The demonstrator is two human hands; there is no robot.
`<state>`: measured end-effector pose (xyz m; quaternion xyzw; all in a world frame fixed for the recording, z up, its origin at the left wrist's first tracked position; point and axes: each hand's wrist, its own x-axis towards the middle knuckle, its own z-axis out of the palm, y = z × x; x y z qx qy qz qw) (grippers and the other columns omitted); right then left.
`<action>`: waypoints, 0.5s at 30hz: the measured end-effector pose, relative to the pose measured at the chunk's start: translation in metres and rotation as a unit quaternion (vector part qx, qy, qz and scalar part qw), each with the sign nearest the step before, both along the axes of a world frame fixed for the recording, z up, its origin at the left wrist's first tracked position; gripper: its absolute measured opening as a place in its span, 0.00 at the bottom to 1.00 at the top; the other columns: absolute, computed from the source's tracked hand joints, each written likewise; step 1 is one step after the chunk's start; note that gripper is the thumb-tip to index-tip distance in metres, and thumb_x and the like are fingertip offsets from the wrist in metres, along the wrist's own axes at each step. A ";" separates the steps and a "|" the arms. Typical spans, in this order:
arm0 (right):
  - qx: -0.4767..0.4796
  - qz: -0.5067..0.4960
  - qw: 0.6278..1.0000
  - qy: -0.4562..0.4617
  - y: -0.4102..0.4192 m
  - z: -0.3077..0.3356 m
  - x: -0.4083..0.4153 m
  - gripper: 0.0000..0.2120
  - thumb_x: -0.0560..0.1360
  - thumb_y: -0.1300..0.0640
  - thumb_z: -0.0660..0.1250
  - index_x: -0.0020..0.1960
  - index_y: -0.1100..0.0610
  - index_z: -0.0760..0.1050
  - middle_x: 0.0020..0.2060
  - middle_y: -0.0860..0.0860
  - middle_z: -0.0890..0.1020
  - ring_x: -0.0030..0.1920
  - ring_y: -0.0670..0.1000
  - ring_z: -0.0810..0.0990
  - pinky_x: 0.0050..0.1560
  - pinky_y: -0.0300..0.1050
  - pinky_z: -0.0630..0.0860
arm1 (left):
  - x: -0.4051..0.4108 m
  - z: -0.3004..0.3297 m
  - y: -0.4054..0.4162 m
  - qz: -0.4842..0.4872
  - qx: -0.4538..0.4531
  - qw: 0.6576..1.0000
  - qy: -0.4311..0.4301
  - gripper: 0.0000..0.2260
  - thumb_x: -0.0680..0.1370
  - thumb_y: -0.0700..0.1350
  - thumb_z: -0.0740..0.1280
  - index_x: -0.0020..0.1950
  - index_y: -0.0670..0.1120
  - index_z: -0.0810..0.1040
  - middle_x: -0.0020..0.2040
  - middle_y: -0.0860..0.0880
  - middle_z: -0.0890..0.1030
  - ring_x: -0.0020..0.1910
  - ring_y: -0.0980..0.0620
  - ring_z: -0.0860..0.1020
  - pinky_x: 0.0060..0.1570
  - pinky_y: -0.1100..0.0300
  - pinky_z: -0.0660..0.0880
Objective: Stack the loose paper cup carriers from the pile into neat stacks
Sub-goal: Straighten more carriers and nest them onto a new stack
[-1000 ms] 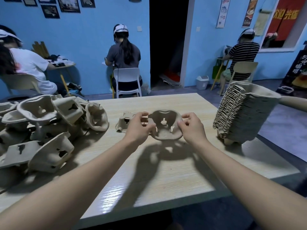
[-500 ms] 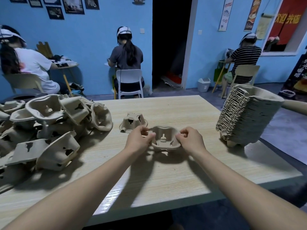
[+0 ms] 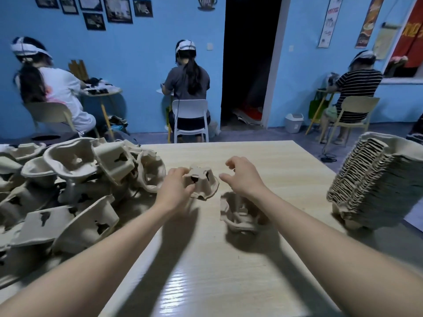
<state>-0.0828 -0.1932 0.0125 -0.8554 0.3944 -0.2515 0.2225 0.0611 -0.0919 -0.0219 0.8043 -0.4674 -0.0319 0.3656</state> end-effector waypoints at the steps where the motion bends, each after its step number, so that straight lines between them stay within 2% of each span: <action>1: 0.009 0.008 1.000 0.016 -0.002 -0.002 0.011 0.21 0.74 0.53 0.68 0.64 0.59 0.69 0.62 0.55 0.73 0.63 0.55 0.71 0.62 0.49 0.70 | 0.004 -0.003 0.000 -0.001 0.003 1.000 -0.007 0.21 0.75 0.41 0.68 0.67 0.42 0.70 0.64 0.42 0.72 0.63 0.45 0.72 0.63 0.55 0.66; 5: 0.043 0.034 0.996 0.071 -0.010 -0.011 0.046 0.29 0.72 0.51 0.71 0.68 0.60 0.65 0.65 0.57 0.69 0.65 0.57 0.68 0.64 0.49 0.68 | 0.016 -0.023 0.001 -0.001 0.013 1.000 -0.017 0.22 0.75 0.42 0.68 0.68 0.42 0.69 0.65 0.43 0.72 0.64 0.46 0.71 0.62 0.56 0.66; 9: 0.061 0.054 0.992 0.101 -0.018 -0.021 0.069 0.33 0.68 0.50 0.75 0.66 0.61 0.65 0.62 0.58 0.70 0.63 0.59 0.70 0.62 0.50 0.70 | 0.024 -0.041 0.004 -0.008 0.004 1.000 -0.028 0.15 0.74 0.42 0.67 0.60 0.43 0.72 0.55 0.44 0.74 0.57 0.45 0.72 0.54 0.55 0.67; 11: 0.062 0.060 0.990 0.108 -0.020 -0.025 0.076 0.35 0.67 0.50 0.76 0.67 0.61 0.65 0.62 0.58 0.70 0.62 0.59 0.70 0.62 0.51 0.70 | 0.024 -0.044 0.006 -0.008 -0.009 0.999 -0.033 0.15 0.75 0.43 0.67 0.60 0.43 0.72 0.52 0.47 0.73 0.55 0.47 0.71 0.52 0.56 0.67; 13: 0.057 0.060 0.990 0.115 -0.022 -0.027 0.080 0.34 0.67 0.51 0.76 0.66 0.60 0.66 0.62 0.58 0.71 0.62 0.59 0.71 0.61 0.50 0.70 | 0.024 -0.046 0.007 -0.004 -0.020 0.999 -0.039 0.15 0.75 0.44 0.66 0.61 0.46 0.72 0.50 0.50 0.71 0.55 0.48 0.72 0.51 0.55 0.68; 15: 0.050 0.059 0.991 0.113 -0.024 -0.029 0.082 0.29 0.67 0.51 0.76 0.61 0.60 0.69 0.59 0.58 0.73 0.59 0.59 0.72 0.56 0.50 0.71 | 0.023 -0.048 0.008 -0.002 -0.031 0.999 -0.041 0.15 0.76 0.45 0.66 0.61 0.47 0.71 0.50 0.53 0.71 0.54 0.50 0.72 0.50 0.56 0.69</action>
